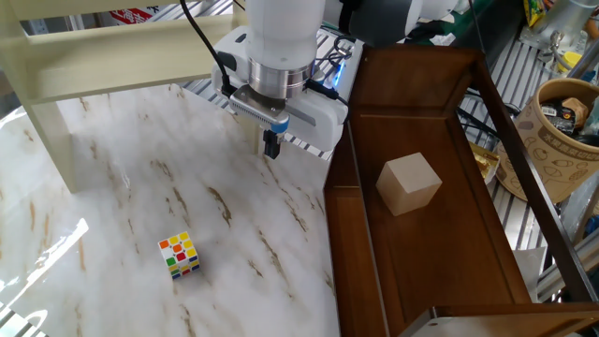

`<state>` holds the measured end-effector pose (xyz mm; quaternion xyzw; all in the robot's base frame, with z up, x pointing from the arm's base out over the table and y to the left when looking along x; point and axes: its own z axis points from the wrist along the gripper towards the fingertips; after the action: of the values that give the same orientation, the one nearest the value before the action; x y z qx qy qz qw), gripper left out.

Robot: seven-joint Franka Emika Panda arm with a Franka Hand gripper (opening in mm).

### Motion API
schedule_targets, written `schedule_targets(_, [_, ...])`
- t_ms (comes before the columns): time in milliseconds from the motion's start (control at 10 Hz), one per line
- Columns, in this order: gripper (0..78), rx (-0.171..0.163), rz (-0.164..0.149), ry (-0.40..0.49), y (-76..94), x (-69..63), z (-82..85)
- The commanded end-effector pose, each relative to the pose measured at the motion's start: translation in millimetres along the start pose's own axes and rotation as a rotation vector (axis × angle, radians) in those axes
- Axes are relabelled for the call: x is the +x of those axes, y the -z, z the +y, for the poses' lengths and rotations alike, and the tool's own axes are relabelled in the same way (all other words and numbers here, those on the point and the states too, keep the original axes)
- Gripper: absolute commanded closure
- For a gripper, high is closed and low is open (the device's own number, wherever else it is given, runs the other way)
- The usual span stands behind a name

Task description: Put the object on the shelf

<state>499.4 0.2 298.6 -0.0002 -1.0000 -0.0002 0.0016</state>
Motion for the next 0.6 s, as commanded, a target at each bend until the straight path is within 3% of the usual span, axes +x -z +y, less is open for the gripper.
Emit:
schedule_targets(100, [77.6, -0.023, 0.047, -0.279, 0.0, -0.1, 0.0])
schedule_targets(600, [77.6, -0.024, 0.056, -0.278, 1.5, -4.9, 0.0])
